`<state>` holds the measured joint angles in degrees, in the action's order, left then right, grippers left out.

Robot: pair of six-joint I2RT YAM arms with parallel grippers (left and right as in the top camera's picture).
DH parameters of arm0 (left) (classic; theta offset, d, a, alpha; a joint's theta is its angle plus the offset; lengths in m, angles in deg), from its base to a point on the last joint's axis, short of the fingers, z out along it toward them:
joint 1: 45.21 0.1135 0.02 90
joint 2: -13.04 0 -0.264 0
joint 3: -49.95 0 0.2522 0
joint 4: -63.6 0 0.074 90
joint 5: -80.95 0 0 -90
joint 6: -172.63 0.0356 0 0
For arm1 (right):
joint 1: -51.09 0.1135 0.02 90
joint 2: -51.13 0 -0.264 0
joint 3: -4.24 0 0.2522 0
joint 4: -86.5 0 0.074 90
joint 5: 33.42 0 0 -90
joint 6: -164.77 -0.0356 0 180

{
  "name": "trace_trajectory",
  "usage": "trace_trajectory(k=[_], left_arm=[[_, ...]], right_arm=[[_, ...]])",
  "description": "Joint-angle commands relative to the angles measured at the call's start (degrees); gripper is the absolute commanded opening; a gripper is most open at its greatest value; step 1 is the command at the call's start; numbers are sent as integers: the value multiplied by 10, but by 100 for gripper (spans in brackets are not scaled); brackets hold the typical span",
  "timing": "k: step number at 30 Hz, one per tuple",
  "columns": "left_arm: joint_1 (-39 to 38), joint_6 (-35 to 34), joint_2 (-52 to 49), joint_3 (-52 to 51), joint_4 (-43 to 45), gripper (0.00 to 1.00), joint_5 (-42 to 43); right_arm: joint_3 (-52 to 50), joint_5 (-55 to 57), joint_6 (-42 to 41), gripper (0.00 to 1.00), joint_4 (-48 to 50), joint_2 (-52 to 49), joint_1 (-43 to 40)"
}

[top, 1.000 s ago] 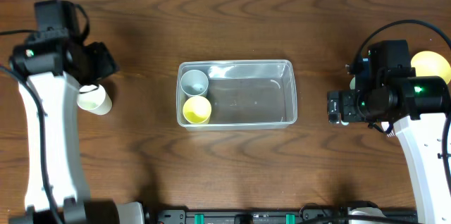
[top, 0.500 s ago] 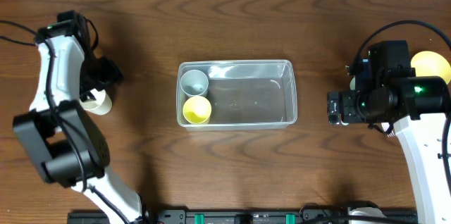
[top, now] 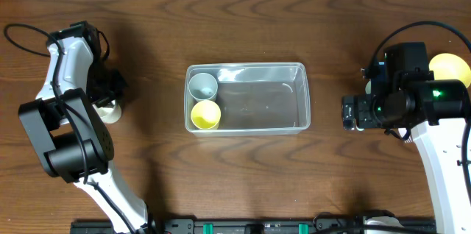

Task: Pack container
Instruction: 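Release the yellow cup and move the left gripper to the white cup, then carry the white cup with the left gripper into the box and release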

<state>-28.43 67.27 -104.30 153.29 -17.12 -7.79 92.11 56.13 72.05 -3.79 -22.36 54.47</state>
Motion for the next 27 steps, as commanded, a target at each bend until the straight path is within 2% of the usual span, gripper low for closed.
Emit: trace_trajectory(k=[1,7,14,21,27], left_arm=[[3,-1,3,-2,-5,6,-2],[-7,-1,34,-2,-5,6,-2],[-85,14,183,2,-10,6,-2],[-270,16,333,26,-7,6,-2],[-448,19,320,84,12,6,-2]], right_arm=[[9,2,7,99,0,-1,-7],[9,2,-3,99,1,-1,-8],[9,2,-17,99,20,-1,-21],[9,2,-19,99,32,-1,-53],[9,2,-19,99,33,-1,-53]])
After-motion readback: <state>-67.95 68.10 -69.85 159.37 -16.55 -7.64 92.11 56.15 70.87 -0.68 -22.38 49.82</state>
